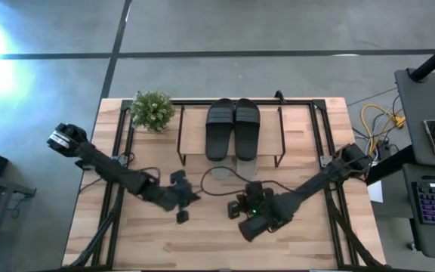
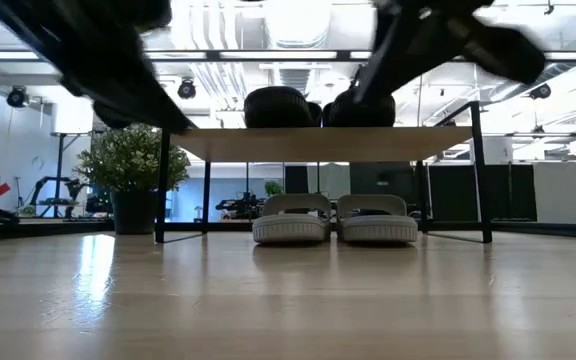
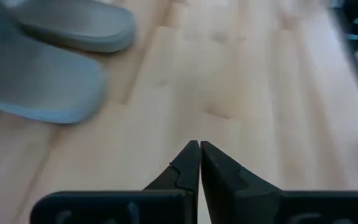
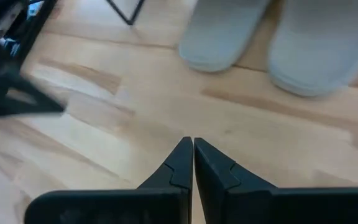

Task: Pick and place slides into the shelf
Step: Adjust the left gray slide under the shelf

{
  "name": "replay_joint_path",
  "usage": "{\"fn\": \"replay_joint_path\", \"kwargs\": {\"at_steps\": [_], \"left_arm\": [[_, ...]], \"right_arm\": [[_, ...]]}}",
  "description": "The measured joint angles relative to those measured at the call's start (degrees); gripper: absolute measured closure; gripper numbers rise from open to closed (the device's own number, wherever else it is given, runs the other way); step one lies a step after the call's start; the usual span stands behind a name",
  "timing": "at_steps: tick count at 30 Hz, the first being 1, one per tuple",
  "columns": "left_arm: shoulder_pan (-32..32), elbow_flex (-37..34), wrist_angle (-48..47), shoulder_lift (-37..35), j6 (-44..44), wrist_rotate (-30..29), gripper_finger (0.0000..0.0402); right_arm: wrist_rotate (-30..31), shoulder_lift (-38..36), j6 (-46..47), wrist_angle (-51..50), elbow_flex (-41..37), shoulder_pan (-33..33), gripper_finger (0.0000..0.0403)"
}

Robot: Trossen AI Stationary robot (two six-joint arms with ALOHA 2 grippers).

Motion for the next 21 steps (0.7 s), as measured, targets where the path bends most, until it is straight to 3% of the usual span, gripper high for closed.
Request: {"fn": "replay_joint_path", "kwargs": {"at_steps": [5,12,21], "left_arm": [[6.4,-0.1,2.8,3.5,8.2,0.8,0.0402],[7.3,3.9,6.2,10.3,24.2,0.8,0.0402],[7.8,11.7,6.5,23.6,31.4,-0.9,0.0402]], "right_arm": [[4.3,0.0,12.9,-11.9,3.5,5.2,0.0394],[7.4,0.0,27.3,-23.1,5.8,12.6,0.0394],[7.4,0.0,28.6,-24.1,5.3,15.2,0.0394]]}}
